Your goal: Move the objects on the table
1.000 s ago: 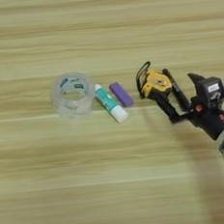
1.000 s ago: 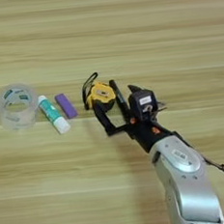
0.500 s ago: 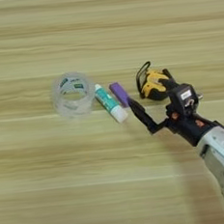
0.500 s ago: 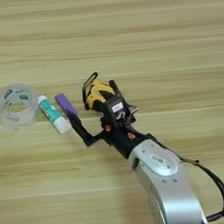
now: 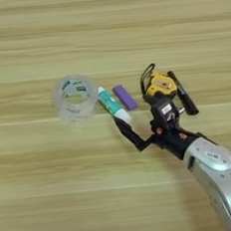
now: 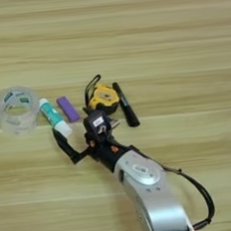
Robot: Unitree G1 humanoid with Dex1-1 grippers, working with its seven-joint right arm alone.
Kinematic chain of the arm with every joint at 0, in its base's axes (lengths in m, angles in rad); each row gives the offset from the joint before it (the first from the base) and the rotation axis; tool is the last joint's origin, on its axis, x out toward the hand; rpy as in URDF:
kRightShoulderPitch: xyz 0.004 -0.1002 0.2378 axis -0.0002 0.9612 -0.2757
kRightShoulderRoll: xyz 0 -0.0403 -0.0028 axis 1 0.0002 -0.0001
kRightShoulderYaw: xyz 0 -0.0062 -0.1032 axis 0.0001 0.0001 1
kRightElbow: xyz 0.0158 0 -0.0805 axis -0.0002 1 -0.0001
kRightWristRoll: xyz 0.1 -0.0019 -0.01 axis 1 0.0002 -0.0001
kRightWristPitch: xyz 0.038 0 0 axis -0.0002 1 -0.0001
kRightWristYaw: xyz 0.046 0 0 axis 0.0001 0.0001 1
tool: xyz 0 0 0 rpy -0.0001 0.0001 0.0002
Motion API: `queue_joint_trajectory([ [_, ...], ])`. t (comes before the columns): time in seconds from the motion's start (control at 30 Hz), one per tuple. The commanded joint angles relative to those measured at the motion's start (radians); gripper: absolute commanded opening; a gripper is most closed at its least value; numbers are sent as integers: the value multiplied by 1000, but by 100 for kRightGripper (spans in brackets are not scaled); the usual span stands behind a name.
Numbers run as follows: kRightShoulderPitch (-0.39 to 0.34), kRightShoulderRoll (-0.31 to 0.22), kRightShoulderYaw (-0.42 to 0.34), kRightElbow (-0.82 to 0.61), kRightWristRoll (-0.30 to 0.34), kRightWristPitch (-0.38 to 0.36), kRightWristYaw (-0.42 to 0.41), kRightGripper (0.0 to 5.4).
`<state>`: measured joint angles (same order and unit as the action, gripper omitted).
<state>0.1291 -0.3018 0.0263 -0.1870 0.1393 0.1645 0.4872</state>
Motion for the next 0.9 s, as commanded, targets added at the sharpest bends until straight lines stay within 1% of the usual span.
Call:
queue_joint_trajectory([
  [0.03, -55, -4, 3, -10, -16, -36, -12, 536],
  [0.2, -55, 4, 26, 2, -30, -42, -9, 536],
  [0.9, -65, 17, 51, 58, -55, -59, -4, 536],
])
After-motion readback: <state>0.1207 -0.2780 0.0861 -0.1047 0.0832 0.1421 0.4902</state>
